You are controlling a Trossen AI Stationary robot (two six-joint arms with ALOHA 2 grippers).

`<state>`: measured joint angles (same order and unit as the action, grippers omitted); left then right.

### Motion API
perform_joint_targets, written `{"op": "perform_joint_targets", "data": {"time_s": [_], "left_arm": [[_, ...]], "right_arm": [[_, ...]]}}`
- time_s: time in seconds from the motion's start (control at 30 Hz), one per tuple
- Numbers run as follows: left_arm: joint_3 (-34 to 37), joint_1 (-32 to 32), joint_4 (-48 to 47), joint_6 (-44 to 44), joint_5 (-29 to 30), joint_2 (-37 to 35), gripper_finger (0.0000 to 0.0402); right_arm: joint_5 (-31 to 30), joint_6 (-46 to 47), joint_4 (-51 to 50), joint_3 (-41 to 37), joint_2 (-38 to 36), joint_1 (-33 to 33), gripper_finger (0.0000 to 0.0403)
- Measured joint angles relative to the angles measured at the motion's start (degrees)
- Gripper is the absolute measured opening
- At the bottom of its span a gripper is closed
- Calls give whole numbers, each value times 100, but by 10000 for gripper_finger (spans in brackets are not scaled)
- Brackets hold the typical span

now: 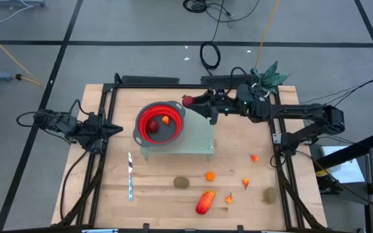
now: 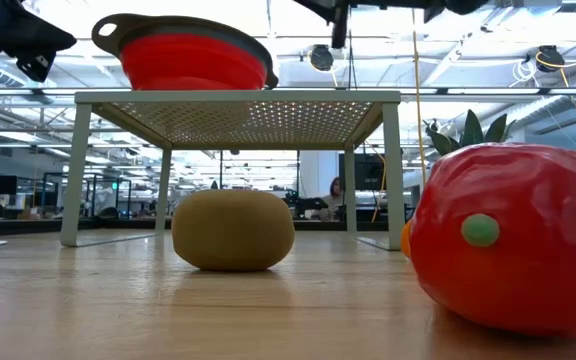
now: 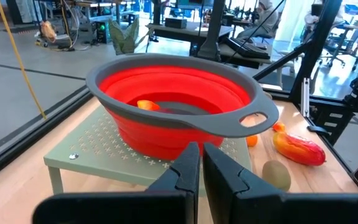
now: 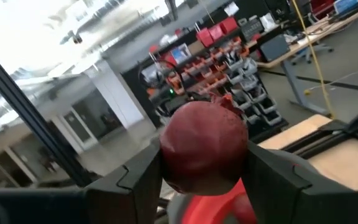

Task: Pick & Place Fruit
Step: Put the pomegranate into the strainer bowl on the shelf

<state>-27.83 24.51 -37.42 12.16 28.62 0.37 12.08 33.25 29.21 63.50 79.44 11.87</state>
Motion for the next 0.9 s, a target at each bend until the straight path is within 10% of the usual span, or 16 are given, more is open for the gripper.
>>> {"op": "perform_joint_targets", "data": {"time_s": [0.5, 0.9], "left_arm": [[0, -1, 357, 2, 3, 0, 19], [0, -2, 2560, -687, 351, 229, 19]], "right_arm": [[-361, -1563, -1109, 823, 24, -262, 187], [-612, -1818, -1035, 858, 26, -342, 184]]}}
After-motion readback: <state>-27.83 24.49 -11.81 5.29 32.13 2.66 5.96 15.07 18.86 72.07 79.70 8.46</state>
